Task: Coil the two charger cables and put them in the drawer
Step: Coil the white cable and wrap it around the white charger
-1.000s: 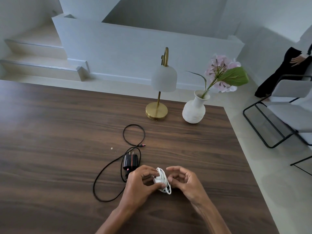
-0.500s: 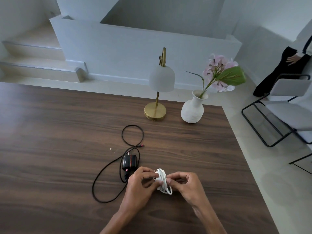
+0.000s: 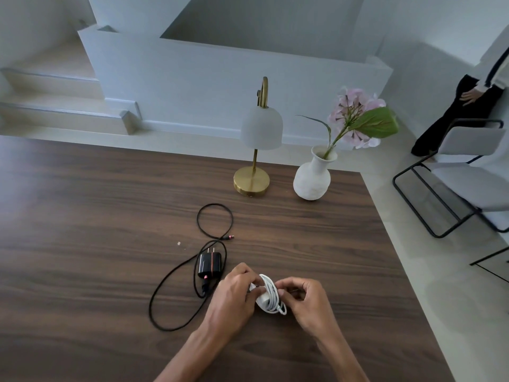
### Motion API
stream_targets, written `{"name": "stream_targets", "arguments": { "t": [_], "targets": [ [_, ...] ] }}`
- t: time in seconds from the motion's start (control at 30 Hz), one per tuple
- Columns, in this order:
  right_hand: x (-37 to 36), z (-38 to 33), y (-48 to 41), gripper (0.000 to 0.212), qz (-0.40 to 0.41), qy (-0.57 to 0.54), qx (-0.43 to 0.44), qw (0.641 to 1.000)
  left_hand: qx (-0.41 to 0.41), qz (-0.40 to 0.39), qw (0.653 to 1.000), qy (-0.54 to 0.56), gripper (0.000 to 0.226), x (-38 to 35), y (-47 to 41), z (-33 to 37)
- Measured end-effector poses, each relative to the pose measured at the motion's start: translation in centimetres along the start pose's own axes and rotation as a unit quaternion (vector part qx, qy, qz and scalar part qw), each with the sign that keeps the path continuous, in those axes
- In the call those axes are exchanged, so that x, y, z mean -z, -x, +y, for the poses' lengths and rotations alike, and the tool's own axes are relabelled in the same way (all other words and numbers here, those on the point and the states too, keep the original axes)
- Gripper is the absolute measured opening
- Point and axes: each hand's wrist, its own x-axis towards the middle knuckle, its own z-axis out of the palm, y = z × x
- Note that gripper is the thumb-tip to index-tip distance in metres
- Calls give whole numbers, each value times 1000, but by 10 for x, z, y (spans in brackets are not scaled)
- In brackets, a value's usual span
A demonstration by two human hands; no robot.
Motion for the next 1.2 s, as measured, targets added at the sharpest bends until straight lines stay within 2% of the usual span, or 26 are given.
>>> {"name": "stream_targets", "arguments": {
  "t": [0.17,0.43,0.6,0.73,0.9,0.97,1.07,1.2],
  "targets": [
    [-2,-3,0,18,27,40,12,999,-9,20,1000,-2,4,-7,4,-5],
    [-7,11,2,28,31,70,11,997,55,19,995,84,9,-3,19,-16],
    [-9,12,4,29,31,28,19,999,71,12,995,63,17,-3,18,-11],
    [-10,14,8,26,34,-45,11,998,68,51,995,55,10,-4,19,-5],
    [-15,14,12,7,20,-100,-6,995,106,64,986,111,13,-7,19,0],
    [-17,14,11,17,28,-84,-4,996,138,65,977,151,15,-9,20,0],
    [-19,14,9,17,45,-36,14,998,186,69,961,194,12,-9,20,0],
    [-20,18,4,20,48,3,15,999,195,76,951,226,13,-9,20,-3]
  ]
}}
